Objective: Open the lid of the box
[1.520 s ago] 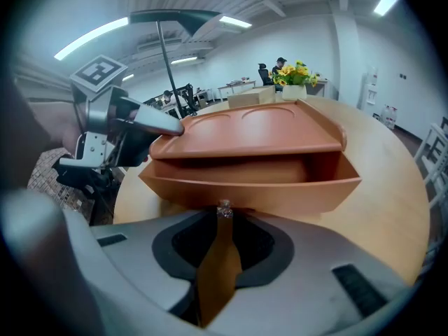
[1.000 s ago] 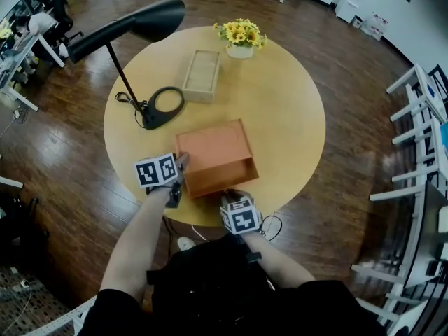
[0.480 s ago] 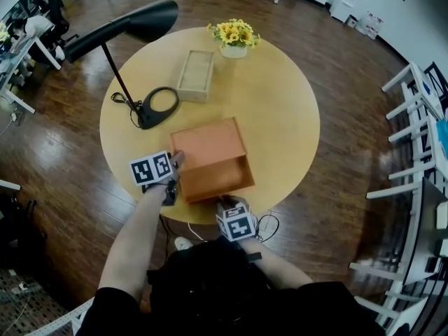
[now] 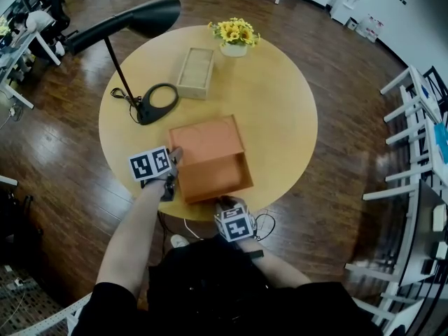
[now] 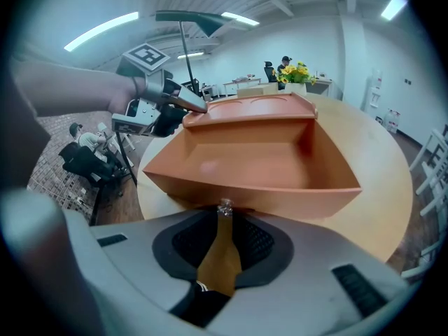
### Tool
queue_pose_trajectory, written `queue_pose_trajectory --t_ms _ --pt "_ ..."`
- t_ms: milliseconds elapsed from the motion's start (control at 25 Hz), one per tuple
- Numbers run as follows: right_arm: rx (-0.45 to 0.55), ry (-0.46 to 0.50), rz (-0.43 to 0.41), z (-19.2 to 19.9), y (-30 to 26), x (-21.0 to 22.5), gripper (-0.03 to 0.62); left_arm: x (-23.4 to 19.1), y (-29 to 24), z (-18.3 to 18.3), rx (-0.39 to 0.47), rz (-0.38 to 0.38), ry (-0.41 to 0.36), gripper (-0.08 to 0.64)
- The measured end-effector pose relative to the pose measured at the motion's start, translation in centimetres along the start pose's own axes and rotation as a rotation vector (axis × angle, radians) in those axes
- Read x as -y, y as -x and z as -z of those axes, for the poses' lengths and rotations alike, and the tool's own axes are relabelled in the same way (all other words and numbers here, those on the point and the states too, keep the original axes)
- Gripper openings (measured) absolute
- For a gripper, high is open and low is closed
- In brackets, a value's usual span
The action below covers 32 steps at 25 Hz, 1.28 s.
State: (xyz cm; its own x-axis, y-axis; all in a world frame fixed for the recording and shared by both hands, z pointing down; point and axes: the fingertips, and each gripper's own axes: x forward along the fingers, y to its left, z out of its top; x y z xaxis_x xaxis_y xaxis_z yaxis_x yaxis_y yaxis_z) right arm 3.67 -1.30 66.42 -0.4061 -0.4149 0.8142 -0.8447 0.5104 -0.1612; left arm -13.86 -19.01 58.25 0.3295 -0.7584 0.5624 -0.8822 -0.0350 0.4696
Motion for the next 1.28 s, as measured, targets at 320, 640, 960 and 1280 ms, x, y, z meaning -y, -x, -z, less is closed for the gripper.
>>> queue_pose_trajectory --t_ms 320,640,960,1280 --pt "0.001 0.021 -0.025 -0.2 0.3 0.0 0.144 0.2 0.7 -0.1 0.032 0.016 -0.03 0.201" --pt "0.236 -0.18 0.008 -5.5 7.8 7.6 0.144 -0.2 5.1 -2.7 0.239 0.132 0.075 0.171" --pt "0.775 -0.277 0.1 -17.4 20.8 16.2 0.005 1.6 15.1 -9.6 0.535 0.298 0.006 0.091" --pt "0.992 -0.188 0.042 -19.9 27.4 16.5 0.002 4.9 23.9 -8.5 0.727 0.301 -0.136 0.052"
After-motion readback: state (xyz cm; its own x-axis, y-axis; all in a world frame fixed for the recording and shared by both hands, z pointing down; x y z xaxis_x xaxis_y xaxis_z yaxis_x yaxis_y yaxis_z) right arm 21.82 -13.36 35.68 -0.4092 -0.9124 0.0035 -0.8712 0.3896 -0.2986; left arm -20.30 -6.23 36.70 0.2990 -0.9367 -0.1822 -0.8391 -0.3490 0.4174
